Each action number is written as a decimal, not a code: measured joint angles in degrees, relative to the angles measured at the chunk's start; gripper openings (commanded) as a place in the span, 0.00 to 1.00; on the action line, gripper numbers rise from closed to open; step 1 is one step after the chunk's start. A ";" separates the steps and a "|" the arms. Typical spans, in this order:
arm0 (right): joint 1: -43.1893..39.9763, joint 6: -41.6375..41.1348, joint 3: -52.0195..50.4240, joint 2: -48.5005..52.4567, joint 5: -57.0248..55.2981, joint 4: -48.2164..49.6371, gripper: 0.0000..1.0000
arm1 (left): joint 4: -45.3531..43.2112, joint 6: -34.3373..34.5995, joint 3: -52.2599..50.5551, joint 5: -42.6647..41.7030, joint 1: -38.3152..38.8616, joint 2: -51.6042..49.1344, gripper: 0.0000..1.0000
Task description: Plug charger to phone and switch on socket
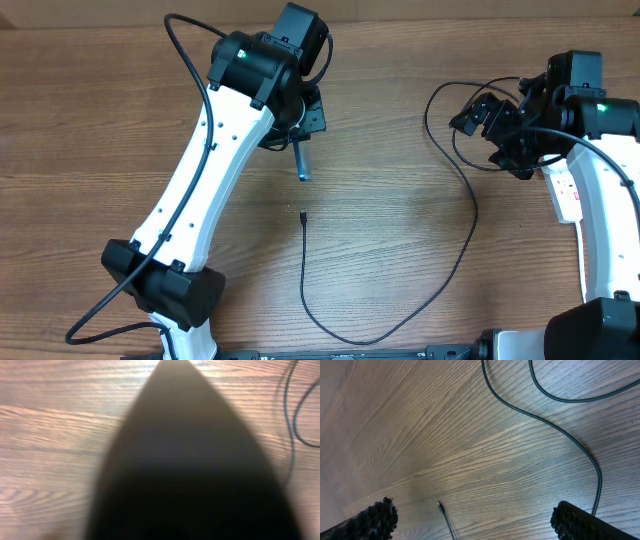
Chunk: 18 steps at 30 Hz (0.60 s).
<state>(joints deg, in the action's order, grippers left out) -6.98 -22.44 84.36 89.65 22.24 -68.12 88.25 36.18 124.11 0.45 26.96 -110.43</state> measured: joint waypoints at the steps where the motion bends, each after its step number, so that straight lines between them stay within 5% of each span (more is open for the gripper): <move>1: 0.00 0.00 0.00 0.00 -0.02 0.00 1.00 | -0.02 -0.31 -0.02 0.57 -0.15 -0.02 0.04; 7: 0.00 -0.02 0.00 0.00 0.00 0.00 1.00 | -2.56 -3.41 -1.75 -0.92 -2.14 -1.40 0.04; 18: 0.00 0.00 0.00 0.00 0.00 0.00 1.00 | -13.11 -13.70 -7.58 -22.84 -7.58 -4.46 0.04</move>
<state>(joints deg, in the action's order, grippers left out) -6.98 -22.44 84.36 89.65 22.24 -68.12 75.13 22.48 116.53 -22.39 19.38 -114.89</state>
